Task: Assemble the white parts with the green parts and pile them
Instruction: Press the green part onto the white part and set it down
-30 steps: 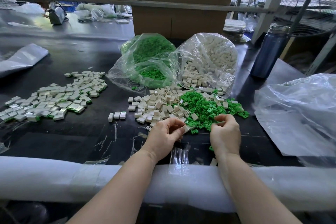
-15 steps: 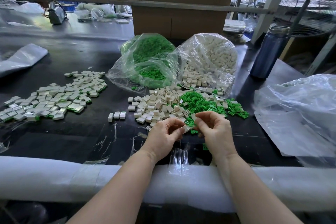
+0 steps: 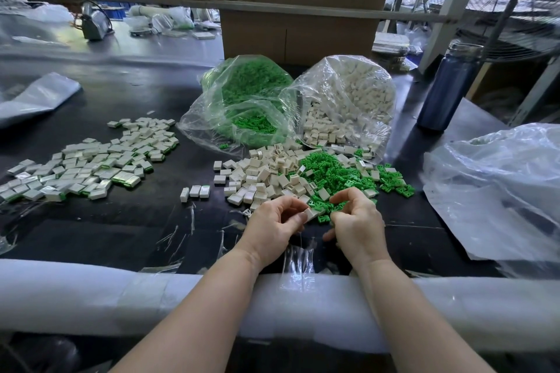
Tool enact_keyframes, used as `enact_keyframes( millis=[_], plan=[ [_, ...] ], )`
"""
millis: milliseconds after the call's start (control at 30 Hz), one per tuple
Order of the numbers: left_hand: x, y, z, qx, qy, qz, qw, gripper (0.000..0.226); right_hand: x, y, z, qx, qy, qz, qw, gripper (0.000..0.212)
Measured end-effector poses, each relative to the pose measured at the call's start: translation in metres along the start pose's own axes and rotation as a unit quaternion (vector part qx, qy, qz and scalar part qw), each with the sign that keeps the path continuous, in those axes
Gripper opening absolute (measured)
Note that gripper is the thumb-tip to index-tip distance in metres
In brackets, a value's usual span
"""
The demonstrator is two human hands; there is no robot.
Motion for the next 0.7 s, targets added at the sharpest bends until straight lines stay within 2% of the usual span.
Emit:
enact_keyframes(
  millis=[367, 600, 700],
  plan=[
    [-0.0001, 0.0007, 0.0012, 0.002, -0.005, 0.002, 1.000, 0.008, 0.0089, 0.0014, -0.0072, 0.090, -0.004, 0.075, 0.993, 0.012],
    [0.0000, 0.0002, 0.0008, 0.003, 0.000, 0.003, 1.000, 0.009, 0.0062, 0.0006, -0.0081, 0.068, -0.189, -0.016, 0.980, 0.012],
    [0.0001, 0.0002, 0.0014, -0.002, -0.005, 0.004, 1.000, 0.008, 0.0067, 0.0012, -0.0071, 0.049, -0.219, -0.021, 0.974, 0.012]
  ],
)
Point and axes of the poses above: each hand's wrist, its own y-axis away from the middle knuckle, its own x-axis out of the back of the hand, z = x × y, the point moved 3 cm from there along -y, towards the middle knuckle, and after that the axes turned 5 degrees about -z, right-handed, at the moved point
